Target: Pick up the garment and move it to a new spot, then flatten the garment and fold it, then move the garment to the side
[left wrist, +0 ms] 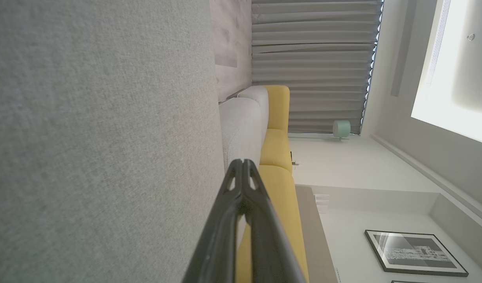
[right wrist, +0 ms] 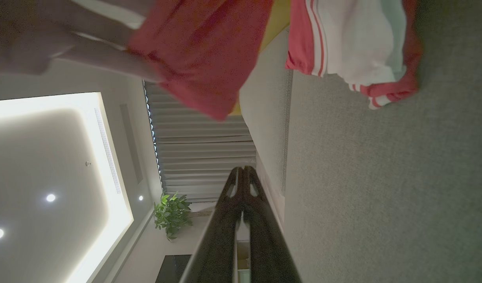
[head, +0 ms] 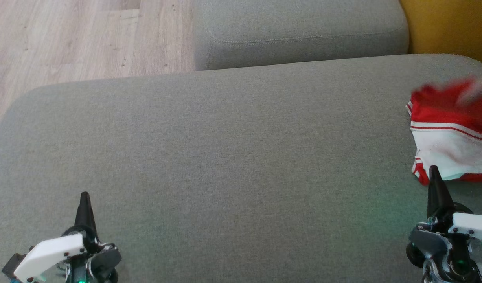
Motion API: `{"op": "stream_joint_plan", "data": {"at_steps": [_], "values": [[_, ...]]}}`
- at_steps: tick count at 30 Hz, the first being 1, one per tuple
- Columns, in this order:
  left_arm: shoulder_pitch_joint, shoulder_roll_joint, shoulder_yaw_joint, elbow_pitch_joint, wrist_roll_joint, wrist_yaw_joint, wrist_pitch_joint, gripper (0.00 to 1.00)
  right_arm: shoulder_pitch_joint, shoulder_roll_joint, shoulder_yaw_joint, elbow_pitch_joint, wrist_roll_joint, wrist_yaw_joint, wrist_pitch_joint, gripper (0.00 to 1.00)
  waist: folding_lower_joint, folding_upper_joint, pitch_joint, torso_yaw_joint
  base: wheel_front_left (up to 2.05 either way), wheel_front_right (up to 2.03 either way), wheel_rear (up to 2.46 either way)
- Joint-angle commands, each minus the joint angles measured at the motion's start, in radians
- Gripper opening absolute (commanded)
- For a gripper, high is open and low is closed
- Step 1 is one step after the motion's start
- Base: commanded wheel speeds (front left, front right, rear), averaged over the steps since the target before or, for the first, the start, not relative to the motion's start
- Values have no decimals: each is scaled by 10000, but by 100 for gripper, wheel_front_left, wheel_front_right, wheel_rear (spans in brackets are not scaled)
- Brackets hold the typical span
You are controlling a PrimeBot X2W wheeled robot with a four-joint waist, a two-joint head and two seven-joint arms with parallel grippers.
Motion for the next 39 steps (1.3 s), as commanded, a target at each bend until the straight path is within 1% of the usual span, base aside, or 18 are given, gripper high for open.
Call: {"op": "stream_joint_plan", "data": {"at_steps": [1,39], "values": [[-517,43,328,-281,89,-69,29,0,-549,-52,215,-313,-24,-7,56,0,0,0,0,0,0,0,0],[-517,43,328,-281,89,-69,29,0,-549,-52,215,-313,-24,-7,56,0,0,0,0,0,0,0,0]]}}
